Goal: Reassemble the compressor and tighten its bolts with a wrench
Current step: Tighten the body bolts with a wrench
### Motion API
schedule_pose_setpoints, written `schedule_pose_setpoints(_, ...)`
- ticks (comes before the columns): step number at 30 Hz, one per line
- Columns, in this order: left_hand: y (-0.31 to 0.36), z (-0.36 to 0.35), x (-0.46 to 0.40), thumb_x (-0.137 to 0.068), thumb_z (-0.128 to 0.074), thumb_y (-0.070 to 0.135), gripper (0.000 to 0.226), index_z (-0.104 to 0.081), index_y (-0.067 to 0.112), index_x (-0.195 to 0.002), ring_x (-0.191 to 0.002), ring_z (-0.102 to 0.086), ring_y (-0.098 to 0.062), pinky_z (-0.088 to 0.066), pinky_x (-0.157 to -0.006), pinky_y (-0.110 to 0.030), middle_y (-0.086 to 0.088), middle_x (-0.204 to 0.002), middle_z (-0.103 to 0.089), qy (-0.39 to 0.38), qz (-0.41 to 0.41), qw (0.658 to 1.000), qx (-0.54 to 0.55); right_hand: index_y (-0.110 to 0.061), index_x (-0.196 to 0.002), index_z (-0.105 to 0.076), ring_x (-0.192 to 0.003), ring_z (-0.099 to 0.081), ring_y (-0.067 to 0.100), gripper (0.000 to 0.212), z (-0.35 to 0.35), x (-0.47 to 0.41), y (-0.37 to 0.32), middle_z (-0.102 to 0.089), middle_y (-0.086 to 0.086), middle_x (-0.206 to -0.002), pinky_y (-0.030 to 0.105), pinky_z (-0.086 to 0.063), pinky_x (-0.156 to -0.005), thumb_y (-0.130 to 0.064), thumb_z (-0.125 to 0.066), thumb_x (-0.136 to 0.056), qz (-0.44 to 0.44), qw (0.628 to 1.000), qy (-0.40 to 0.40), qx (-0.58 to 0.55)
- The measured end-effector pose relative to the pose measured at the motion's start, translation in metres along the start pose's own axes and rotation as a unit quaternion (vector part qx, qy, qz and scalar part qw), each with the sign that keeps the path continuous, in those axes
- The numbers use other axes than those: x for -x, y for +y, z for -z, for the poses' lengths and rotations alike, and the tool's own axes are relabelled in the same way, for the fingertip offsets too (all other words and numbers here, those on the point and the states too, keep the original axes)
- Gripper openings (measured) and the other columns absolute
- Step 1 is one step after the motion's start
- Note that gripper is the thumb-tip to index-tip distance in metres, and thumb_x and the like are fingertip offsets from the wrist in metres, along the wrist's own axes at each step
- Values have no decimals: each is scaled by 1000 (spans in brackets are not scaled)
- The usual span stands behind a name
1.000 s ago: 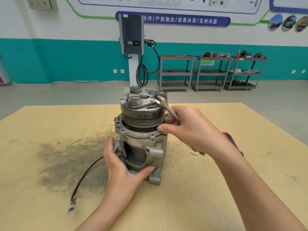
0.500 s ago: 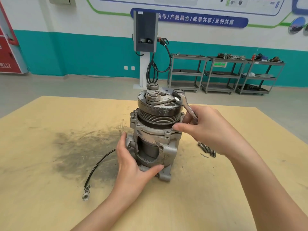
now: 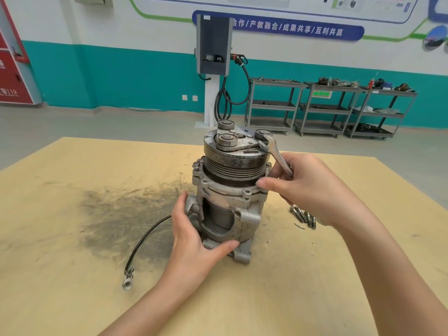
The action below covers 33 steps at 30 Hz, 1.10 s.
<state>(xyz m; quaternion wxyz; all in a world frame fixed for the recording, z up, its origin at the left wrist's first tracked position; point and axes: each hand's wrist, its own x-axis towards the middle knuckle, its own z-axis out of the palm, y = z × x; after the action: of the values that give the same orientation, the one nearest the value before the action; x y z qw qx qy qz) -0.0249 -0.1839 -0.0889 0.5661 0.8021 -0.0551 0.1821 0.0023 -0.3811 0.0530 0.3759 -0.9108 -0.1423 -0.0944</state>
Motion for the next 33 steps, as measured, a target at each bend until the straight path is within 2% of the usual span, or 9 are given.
schedule_pose_setpoints(3,0,1,0,-58,-91,39,126,7,56,-135,-144,-21,-6,-22,-120,-36,15,-155,-10,-4,3,1000,0,-22,-71,-59,-39,-47,2,25,-1,0,-1,-54,-14,-45,15,-37,-39,-36,-78,-80,3,1000,10,10)
schedule_pose_setpoints(7,1,4,0,-57,-90,42,126,8,61,-132,-144,-23,-7,-24,-120,-37,11,-157,-13,-16,8,1000,5,-27,-78,-64,-37,-44,3,15,5,2,-1,-57,-6,-45,13,-35,-40,-37,-74,-84,6,1000,-19,7)
schedule_pose_setpoints(11,2,6,0,-48,-81,61,123,9,62,-132,-144,-21,-6,-22,-120,-34,17,-155,-10,-28,15,999,5,-25,-78,-63,-36,-43,2,13,6,2,-1,-57,-4,-44,11,-34,-41,-29,-71,-88,10,999,-33,-5)
schedule_pose_setpoints(14,2,7,0,-45,-78,67,120,7,67,-130,-144,-21,-4,-22,-118,-29,18,-155,-10,-33,15,999,5,-21,-74,-59,-40,-46,3,22,1,1,-1,-56,-7,-47,16,-37,-42,-32,-75,-84,8,1000,-1,13)
schedule_pose_setpoints(17,3,8,0,-44,-77,68,117,8,74,-123,-143,-22,-4,-23,-117,-28,18,-154,-12,-33,13,999,1,-18,-72,-57,-52,-48,8,32,-4,0,-3,-55,-7,-57,25,-40,-50,-42,-77,-79,11,997,33,63)
schedule_pose_setpoints(20,4,9,0,-43,-76,70,116,9,75,-122,-142,-24,-5,-23,-117,-30,16,-156,-12,-37,16,999,-3,-23,-75,-60,-50,-51,6,29,-2,1,-4,-55,-7,-58,22,-42,-47,-47,-77,-75,10,997,33,62)
schedule_pose_setpoints(24,4,9,1,-43,-76,70,117,9,73,-123,-142,-25,-5,-23,-117,-29,14,-156,-14,-39,16,999,-5,-32,-79,-62,-43,-55,2,15,6,2,-3,-61,-8,-51,15,-42,-43,-40,-74,-82,10,999,-2,38)
schedule_pose_setpoints(26,4,9,1,-44,-77,68,116,9,74,-122,-143,-24,-6,-24,-119,-33,14,-156,-14,-39,13,999,-6,-33,-80,-63,-43,-54,2,11,7,3,-2,-63,-9,-51,22,-44,-48,-38,-72,-86,13,999,-14,51)
schedule_pose_setpoints(33,3,9,1,-44,-77,70,115,8,75,-122,-142,-24,-4,-23,-116,-29,16,-155,-14,-40,12,999,-2,-26,-72,-58,-50,-52,6,22,-2,3,-4,-56,-5,-55,25,-40,-49,-34,-74,-85,24,997,24,75)
